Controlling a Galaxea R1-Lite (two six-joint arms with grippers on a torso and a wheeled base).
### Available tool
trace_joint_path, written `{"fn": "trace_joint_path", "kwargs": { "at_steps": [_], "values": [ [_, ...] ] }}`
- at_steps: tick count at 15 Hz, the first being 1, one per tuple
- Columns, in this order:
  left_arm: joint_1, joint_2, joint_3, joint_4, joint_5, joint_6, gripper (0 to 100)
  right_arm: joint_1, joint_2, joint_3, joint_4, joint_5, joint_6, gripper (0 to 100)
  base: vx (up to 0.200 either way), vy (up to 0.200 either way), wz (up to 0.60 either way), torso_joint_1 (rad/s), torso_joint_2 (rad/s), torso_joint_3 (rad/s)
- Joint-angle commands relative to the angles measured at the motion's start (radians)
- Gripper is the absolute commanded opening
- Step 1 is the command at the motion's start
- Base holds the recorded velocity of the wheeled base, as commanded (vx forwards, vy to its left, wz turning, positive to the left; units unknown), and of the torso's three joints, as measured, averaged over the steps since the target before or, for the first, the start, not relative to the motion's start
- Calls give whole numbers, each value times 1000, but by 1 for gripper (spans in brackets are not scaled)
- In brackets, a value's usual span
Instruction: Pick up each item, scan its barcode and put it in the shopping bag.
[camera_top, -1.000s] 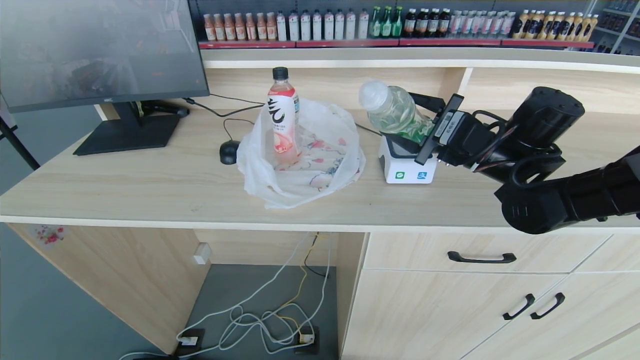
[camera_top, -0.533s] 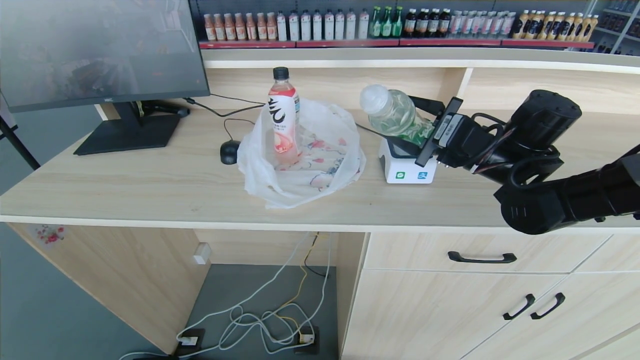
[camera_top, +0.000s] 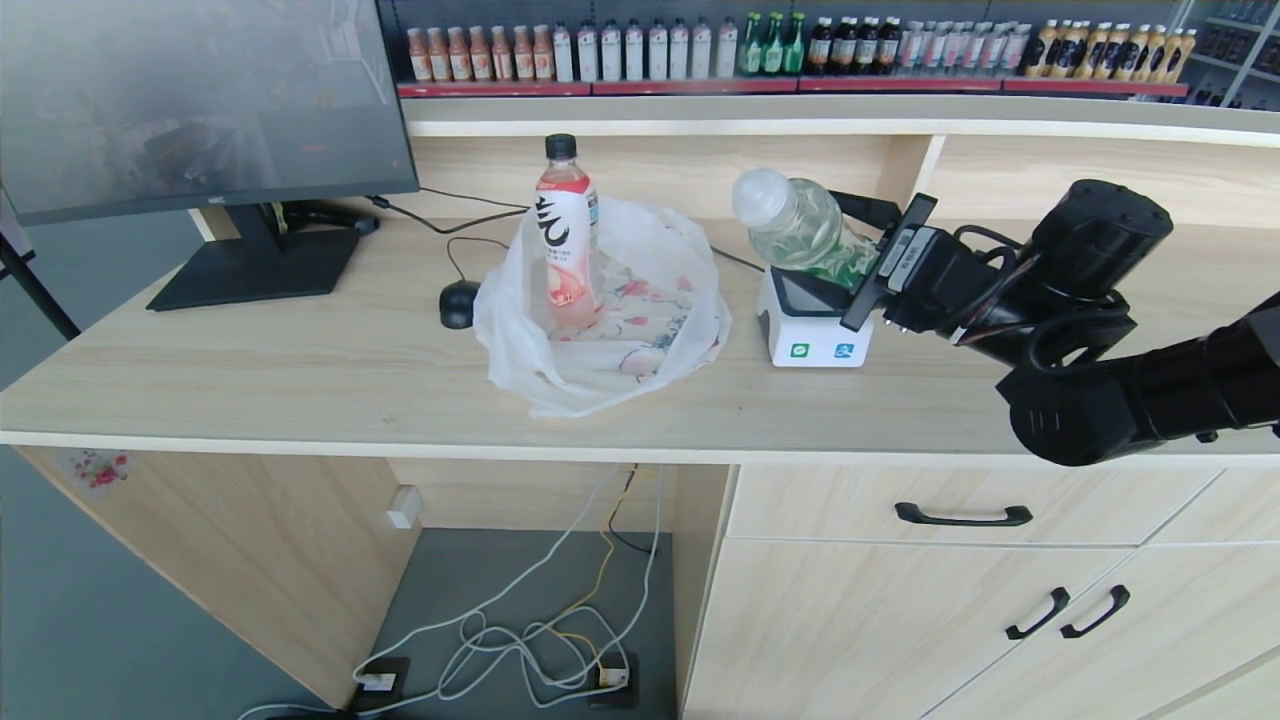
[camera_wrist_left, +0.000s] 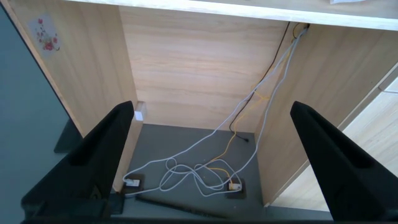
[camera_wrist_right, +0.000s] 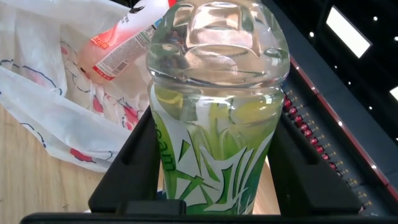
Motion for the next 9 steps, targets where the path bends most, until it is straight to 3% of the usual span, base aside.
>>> {"fn": "trace_joint_path", "kwargs": {
  "at_steps": [1,9],
  "values": [
    [0,1,0,0,0,0,100,1,-2,1,0,0,0,0,0,0,0,0,0,0],
    [0,0,0,0,0,0,100,10,-55,27,0,-20,36,0,0,0,0,0,0,0]
  ]
}}
